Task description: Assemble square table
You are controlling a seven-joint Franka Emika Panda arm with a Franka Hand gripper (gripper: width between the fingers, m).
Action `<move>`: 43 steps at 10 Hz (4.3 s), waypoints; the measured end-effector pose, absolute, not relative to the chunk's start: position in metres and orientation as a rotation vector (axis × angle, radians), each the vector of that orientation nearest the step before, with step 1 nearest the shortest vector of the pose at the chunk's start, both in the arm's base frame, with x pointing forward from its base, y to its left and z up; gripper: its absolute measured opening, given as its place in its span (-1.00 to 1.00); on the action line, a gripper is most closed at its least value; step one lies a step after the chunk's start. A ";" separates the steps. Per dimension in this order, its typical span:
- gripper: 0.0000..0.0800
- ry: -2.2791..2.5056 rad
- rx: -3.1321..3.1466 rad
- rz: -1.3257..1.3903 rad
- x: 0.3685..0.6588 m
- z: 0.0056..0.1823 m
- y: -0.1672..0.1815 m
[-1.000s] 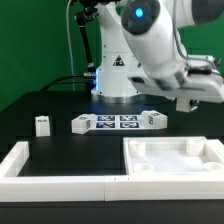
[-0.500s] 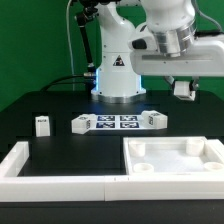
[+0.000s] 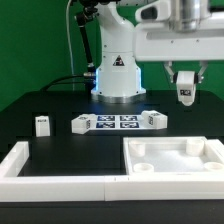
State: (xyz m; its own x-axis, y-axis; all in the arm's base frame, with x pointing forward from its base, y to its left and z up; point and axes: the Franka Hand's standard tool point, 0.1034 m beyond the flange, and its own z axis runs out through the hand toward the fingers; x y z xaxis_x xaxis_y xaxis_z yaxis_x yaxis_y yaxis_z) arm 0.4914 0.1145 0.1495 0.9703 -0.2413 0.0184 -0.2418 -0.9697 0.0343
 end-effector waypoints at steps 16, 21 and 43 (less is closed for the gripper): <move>-0.27 -0.237 3.147 0.916 0.514 0.153 0.171; -0.27 -0.081 3.086 0.917 0.508 0.146 0.139; -0.27 -0.054 3.027 0.922 0.596 0.137 0.114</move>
Offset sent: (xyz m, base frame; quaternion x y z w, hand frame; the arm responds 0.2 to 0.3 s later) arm 0.0000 0.0000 0.0000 0.0000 0.1938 0.0000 0.9810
